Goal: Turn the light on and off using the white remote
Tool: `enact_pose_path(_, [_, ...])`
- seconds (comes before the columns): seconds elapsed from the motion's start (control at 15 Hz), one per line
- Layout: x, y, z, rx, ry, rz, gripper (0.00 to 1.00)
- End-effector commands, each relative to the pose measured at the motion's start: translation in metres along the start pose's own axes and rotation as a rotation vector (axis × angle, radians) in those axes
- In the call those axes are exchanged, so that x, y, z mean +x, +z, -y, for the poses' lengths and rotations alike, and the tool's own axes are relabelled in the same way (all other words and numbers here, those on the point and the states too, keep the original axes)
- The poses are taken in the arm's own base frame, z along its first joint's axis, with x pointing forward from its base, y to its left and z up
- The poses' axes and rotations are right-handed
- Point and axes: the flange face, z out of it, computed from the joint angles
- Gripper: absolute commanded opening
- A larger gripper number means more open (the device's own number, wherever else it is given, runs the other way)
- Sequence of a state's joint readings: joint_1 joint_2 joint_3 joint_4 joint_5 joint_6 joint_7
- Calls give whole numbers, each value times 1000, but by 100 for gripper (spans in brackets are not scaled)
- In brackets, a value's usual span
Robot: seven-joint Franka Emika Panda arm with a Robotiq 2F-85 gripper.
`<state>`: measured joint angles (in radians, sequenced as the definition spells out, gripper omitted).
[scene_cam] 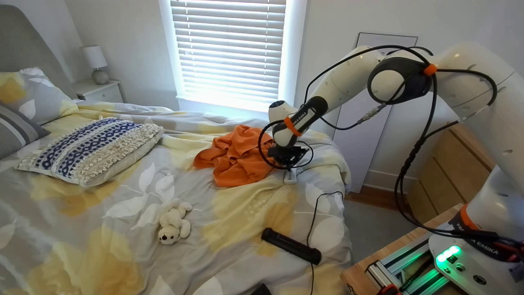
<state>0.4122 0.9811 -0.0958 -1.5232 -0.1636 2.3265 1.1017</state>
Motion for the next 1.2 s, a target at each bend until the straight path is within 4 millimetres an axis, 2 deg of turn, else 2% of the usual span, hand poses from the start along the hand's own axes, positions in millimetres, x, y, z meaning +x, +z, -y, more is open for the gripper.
enact_pose_path(0.0, [-7,37,-3,45,35,39,0])
enact_pose_path(0.13, [-3,40,-7,62,47,52,0])
enact_pose_path(0.47, [-4,70,-26,77,94,119,0])
enact_pose_path(0.6, [-1,69,-29,95,102,131,0])
enact_pose_path(0.67, [0,65,-29,106,100,130,0])
enact_pose_path(0.87, [7,34,-28,129,84,105,0])
enact_pose_path(1.13, [6,1,-33,109,69,96,0])
